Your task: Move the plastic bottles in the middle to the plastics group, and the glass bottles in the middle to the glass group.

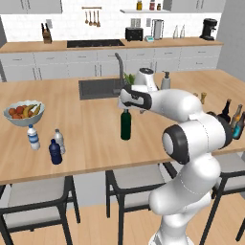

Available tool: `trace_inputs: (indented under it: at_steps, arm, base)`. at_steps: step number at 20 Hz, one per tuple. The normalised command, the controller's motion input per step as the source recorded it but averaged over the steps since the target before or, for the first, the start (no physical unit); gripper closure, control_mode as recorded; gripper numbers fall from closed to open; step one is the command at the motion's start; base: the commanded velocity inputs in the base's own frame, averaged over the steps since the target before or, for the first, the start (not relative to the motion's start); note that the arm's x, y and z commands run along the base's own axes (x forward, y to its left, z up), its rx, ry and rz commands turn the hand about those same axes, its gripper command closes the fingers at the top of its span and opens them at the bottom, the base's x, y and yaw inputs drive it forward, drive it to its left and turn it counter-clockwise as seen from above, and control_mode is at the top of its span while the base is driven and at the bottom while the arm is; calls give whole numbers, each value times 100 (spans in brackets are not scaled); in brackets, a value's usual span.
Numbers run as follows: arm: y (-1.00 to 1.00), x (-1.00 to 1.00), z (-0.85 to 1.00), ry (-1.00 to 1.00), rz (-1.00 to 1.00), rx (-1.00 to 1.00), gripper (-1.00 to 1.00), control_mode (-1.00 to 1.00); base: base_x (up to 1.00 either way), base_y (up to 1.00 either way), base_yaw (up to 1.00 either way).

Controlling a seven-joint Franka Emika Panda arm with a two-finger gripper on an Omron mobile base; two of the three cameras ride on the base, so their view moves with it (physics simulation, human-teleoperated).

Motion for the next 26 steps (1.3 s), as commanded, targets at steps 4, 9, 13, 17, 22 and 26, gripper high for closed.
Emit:
trace_inputs:
  at_steps: [4, 9, 13, 17, 22, 26]
  arm:
    - [0, 9, 0, 0, 4, -1, -100, -100]
    - [5, 5, -2, 0, 4, -11, -100, -100]
    - [12, 0, -11, 1, 4, -6, -100, -100]
    - [16, 10, -10, 1, 6, 0, -100, -100]
    - [1, 22, -7, 0, 3, 0, -100, -100]
    - [0, 25, -1, 0, 1, 0, -100, -100]
  base:
    - [0, 0, 0]
    - [0, 0, 0]
    - [0, 0, 0]
    - [0, 0, 0]
    - [0, 0, 0]
    - [0, 0, 0]
